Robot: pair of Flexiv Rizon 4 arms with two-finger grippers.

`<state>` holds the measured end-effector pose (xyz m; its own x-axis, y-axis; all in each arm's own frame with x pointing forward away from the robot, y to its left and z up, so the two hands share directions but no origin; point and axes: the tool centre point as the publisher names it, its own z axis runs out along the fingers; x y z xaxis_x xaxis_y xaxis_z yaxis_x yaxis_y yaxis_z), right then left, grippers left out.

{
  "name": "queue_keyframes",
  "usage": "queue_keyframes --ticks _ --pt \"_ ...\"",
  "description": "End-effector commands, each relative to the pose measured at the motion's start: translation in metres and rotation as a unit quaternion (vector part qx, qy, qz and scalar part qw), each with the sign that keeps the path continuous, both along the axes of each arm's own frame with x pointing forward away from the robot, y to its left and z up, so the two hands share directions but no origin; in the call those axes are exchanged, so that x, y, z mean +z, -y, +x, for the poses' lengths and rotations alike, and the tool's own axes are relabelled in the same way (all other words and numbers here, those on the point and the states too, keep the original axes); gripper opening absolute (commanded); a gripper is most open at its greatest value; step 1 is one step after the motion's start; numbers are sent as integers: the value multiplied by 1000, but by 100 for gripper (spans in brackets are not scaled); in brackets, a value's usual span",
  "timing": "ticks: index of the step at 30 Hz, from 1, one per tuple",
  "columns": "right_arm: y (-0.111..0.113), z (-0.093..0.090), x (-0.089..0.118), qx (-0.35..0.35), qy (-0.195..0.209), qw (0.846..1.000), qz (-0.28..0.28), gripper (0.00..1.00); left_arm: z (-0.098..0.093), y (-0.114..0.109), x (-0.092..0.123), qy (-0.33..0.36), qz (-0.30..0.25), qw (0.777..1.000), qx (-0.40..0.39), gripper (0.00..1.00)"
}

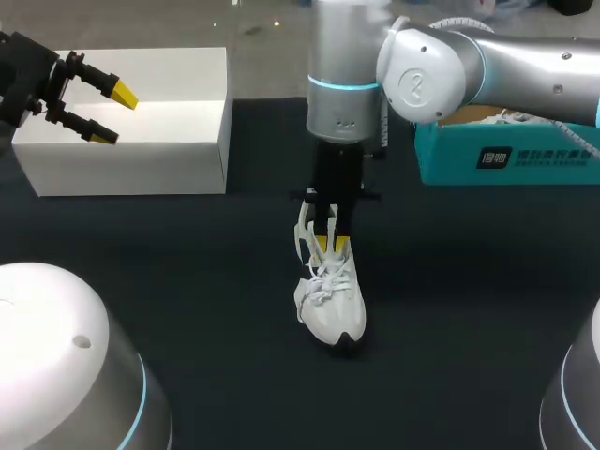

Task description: Take the shoe out of the shoebox, open the shoe tongue, remove and reinsert the insole, then place the shoe into the shoebox

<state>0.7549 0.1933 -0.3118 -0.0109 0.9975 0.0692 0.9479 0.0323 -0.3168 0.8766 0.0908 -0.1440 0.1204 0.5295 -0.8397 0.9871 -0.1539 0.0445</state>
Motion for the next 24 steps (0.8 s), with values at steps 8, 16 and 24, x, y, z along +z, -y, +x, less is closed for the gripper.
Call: queue_keyframes --ticks 8,16,24 --pt "-9 10 -7 16 -2 1000 11 0 0 0 1 0 2 1000 0 100" --pt "11 26 -27 -8 -1 1000 -10 0 0 0 1 0 2 1000 0 100" --pt "8 32 -21 -6 18 1000 -14 0 0 0 1 0 2 1000 0 100"
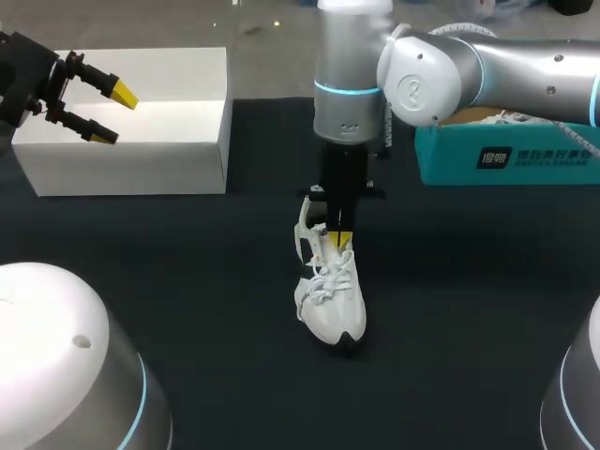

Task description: Take the shoe out of the shoebox, open the shoe tongue, remove and reinsert the insole, then place the shoe into the shoebox

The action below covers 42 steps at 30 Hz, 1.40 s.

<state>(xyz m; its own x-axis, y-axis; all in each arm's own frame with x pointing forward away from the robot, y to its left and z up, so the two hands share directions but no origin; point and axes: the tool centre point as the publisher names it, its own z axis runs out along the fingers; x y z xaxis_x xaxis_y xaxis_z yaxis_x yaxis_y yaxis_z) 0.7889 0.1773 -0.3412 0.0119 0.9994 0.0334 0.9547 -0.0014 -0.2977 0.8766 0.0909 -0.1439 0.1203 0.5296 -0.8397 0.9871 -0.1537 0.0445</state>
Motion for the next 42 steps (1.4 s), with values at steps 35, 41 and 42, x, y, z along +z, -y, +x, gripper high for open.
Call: queue_keyframes --ticks 35,41,42 --pt "-28 20 47 133 154 979 27 0 0 0 1 0 2 1000 0 100" --pt "-28 20 47 133 154 979 27 0 0 0 1 0 2 1000 0 100" --pt "-28 20 47 133 154 979 27 0 0 0 1 0 2 1000 0 100"
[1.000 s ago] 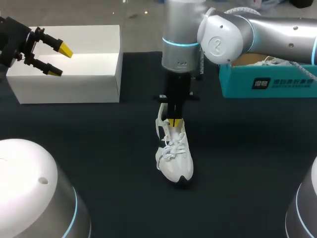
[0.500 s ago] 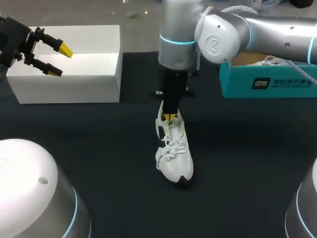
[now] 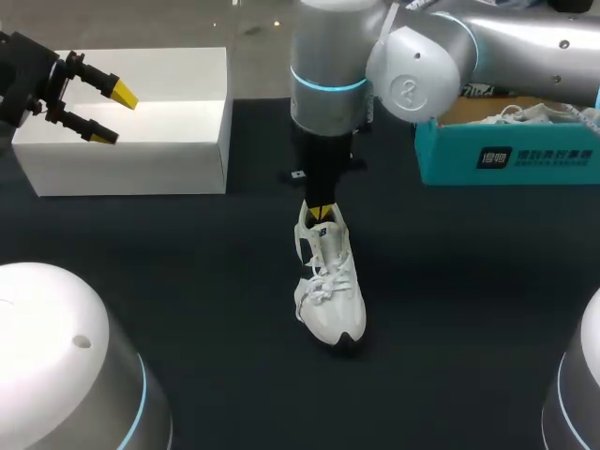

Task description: Take the shoe out of the shoebox, open the shoe tongue, remove and reinsert the insole, then place the shoe into the shoebox

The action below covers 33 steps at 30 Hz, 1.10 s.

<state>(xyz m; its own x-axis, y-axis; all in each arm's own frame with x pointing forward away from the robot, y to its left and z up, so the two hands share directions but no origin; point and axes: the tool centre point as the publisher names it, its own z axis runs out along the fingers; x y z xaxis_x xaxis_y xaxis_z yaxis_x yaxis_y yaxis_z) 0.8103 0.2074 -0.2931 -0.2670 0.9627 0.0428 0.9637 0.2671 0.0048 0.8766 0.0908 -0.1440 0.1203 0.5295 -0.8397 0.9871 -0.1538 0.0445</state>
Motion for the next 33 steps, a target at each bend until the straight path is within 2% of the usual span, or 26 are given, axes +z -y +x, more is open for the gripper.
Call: queue_keyframes --ticks 1,3,4,5,6,8,10,11,12,15,17,22,23,24,33 --pt "2 -1 -1 0 2 1000 3 0 0 0 1 0 2 1000 0 100" --pt "2 -1 -1 0 2 1000 3 0 0 0 1 0 2 1000 0 100" --pt "-5 2 4 60 61 996 -9 0 0 0 1 0 2 1000 0 100" --pt "-10 4 9 118 115 986 -34 0 0 0 1 0 2 1000 0 100" --pt "-13 7 12 171 153 971 -63 0 0 0 1 0 2 1000 0 100" --pt "-14 11 14 260 205 939 -90 0 0 0 1 0 2 1000 0 100" --pt "-13 17 14 329 221 909 -130 0 0 0 1 0 2 1000 0 100" --pt "-15 18 15 377 242 884 -136 0 0 0 1 0 2 1000 0 100" --pt "-15 19 16 403 249 866 -156 0 0 0 1 0 2 1000 0 100" --pt "-15 22 17 489 263 818 -150 0 0 0 1 0 2 1000 0 100" --pt "-14 23 15 545 262 789 -110 0 0 0 1 0 2 1000 0 100" --pt "-7 20 10 650 247 716 -63 0 0 0 1 0 2 1000 0 100" --pt "-6 20 9 658 232 713 -64 0 0 0 1 0 2 1000 0 100" --pt "-6 25 6 647 220 724 -97 0 0 0 1 0 2 1000 0 100" --pt "-6 25 6 647 220 724 -97 0 0 0 1 0 2 1000 0 100"
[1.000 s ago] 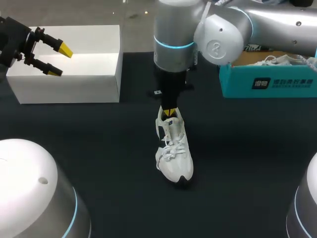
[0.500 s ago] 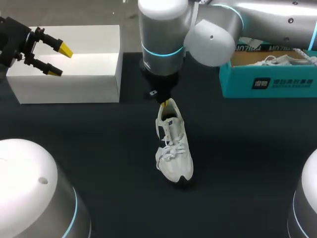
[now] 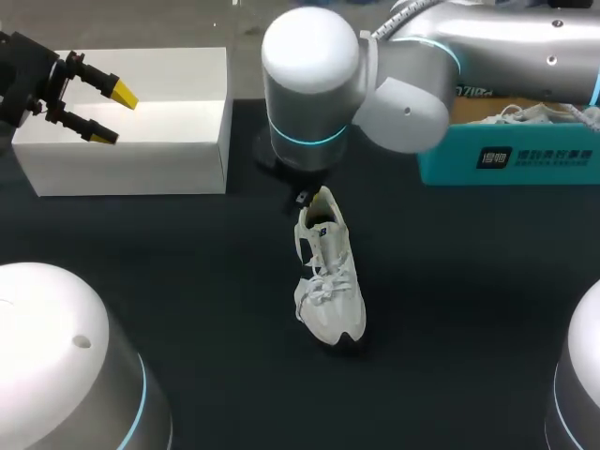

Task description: Take the shoe out of the shoebox, open the shoe tongue, remove and reinsert the insole, then place the shoe into the shoebox

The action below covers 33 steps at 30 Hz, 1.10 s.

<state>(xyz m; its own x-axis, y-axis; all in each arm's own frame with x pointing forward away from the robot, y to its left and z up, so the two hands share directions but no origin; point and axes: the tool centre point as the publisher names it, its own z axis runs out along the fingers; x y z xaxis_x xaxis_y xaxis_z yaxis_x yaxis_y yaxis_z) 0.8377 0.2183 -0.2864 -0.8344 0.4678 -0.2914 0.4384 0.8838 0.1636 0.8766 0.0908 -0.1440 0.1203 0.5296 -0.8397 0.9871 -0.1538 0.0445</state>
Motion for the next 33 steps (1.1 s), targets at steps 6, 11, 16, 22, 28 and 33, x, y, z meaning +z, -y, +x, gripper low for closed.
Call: queue_keyframes --ticks 6,11,16,22,28,33 --pt "16 -2 -5 326 3 945 -28 0 0 0 1 0 2 1000 0 100" --pt "40 10 -9 377 -68 923 -39 0 0 0 1 0 2 1000 0 100" --pt "49 33 -6 386 -88 918 -28 16 0 0 1 0 2 1000 0 100" --pt "42 57 -1 393 -95 915 -17 56 0 0 1 0 2 1000 0 100" --pt "25 75 -11 363 -72 929 -18 65 0 0 1 0 2 1000 0 100" --pt "11 77 -24 353 -69 933 -13 64 0 0 1 0 2 1000 0 100"
